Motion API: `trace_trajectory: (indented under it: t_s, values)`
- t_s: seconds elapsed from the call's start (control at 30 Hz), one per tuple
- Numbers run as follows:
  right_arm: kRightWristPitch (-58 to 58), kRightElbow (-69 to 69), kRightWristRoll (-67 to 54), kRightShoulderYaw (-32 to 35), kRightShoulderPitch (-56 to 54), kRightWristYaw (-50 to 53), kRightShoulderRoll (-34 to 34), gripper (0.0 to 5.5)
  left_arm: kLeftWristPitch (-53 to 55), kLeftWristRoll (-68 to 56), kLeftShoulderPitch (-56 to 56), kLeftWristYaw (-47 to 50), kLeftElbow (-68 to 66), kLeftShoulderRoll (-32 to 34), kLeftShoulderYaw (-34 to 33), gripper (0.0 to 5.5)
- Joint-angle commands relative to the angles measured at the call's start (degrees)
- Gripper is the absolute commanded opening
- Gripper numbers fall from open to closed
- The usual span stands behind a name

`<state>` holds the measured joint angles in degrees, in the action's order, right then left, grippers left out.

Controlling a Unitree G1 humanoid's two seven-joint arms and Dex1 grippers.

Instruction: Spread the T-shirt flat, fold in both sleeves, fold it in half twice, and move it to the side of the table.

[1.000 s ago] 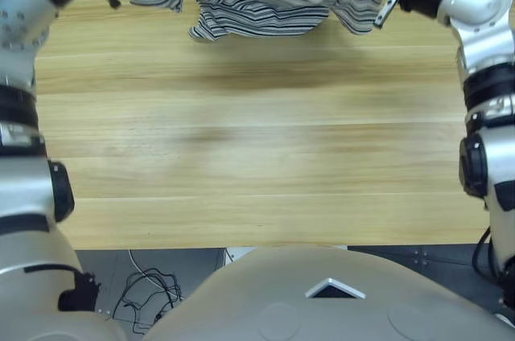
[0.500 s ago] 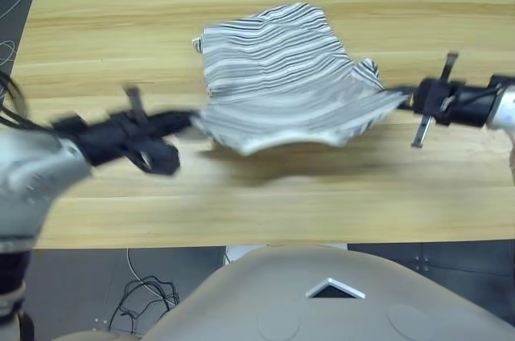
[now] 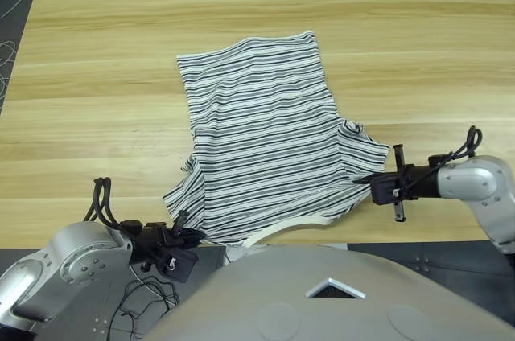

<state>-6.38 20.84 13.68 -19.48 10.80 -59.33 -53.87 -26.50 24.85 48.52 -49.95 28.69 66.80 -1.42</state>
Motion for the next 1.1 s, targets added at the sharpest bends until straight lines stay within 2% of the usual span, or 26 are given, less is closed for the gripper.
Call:
trace_trajectory:
  t_s: [0.03,0.23,0.33,0.37,0.5,0.77,0.83,0.87,0.97,1.0,1.1]
  values:
    - [-0.70,0.31,1.74,-1.02,1.04,0.82,-0.03,0.10,2.34,6.83,-0.95,0.05,-1.73,-0.36,-0.82,0.31]
    - [1.06,4.63,-1.70,-1.93,2.05,-2.96,-1.25,1.16,4.16,5.33,-2.44,-2.43,2.73,-1.61,1.14,1.16]
    - [2.47,8.59,-4.32,-0.33,3.25,-6.92,-5.26,1.59,5.76,3.80,-0.01,-4.23,4.86,-1.13,-1.11,1.58]
    - [3.15,10.09,-6.07,1.07,3.60,-8.85,-7.39,1.59,6.59,2.69,1.62,-5.70,5.85,-0.50,-2.31,1.77]
    - [6.36,16.21,-15.65,6.77,3.36,-17.83,-15.83,1.59,10.33,-1.11,11.05,-13.99,9.87,0.84,-5.95,1.77]
    - [8.03,16.27,-24.41,12.89,0.15,-25.23,-21.51,1.59,10.14,-1.75,16.92,-19.32,11.82,-0.80,-11.90,1.77]
    - [11.90,15.16,-30.01,11.80,-8.05,-23.55,-15.26,1.59,11.66,-5.40,17.19,-21.55,13.93,-1.33,-14.61,1.77]
    - [14.62,12.62,-30.57,9.17,-14.70,-19.24,-7.76,1.59,12.97,-7.95,15.72,-22.21,15.21,-1.65,-15.84,1.77]
    - [14.75,-5.06,-21.86,0.58,-31.62,-2.31,16.79,1.59,14.93,-10.35,9.55,-21.89,15.53,-1.58,-14.83,1.77]
    - [12.63,-12.06,-18.49,-1.37,-34.40,2.29,22.20,1.59,14.75,-9.69,8.81,-21.97,14.53,-1.30,-13.30,1.77]
    - [6.42,-32.07,-10.73,-5.81,-38.88,12.27,32.67,1.59,13.45,-9.59,8.23,-22.07,13.19,-1.45,-11.49,1.77]
